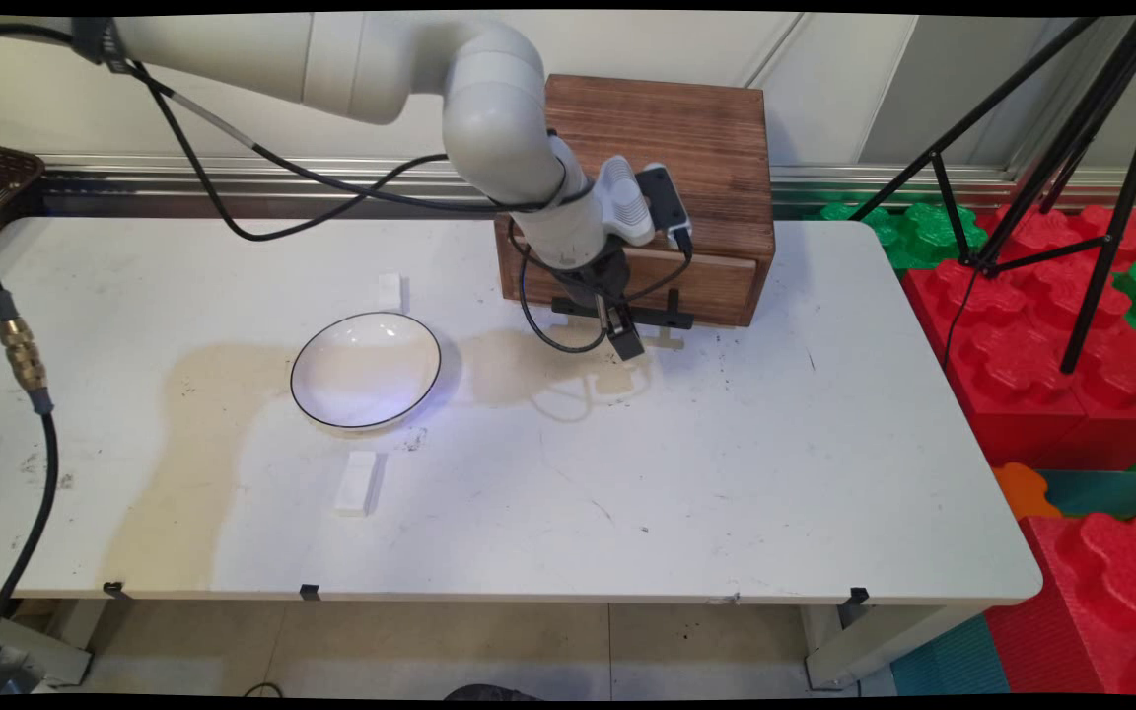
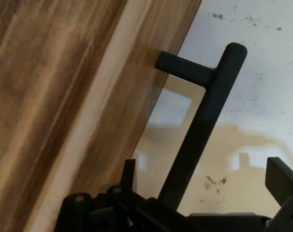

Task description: Open the drawer

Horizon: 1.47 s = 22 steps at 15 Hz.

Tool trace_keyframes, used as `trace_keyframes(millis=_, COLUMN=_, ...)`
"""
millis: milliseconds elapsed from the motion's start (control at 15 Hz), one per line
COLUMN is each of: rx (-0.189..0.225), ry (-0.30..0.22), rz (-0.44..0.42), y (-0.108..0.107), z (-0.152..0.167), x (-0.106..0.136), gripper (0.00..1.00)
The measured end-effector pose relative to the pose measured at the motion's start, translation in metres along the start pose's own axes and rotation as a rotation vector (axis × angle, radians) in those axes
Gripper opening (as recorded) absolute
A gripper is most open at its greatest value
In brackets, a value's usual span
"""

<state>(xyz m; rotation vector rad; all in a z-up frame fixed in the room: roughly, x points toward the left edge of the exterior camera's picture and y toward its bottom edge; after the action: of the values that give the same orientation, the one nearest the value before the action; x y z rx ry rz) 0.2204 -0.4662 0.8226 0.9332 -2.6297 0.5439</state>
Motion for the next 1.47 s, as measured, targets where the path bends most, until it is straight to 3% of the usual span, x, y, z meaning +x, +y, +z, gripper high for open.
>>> trace_keyframes(millis=667, rx=-0.049, ry=-0.032, rz=-0.035, y=0.015, z=0.017, x=-0.008, gripper=1.0)
trace_keyframes(millis=1467, rx=-0.06, ry=-0.019, rz=-0.024, y=0.052, z=-0.013, x=-0.033, gripper=1.0)
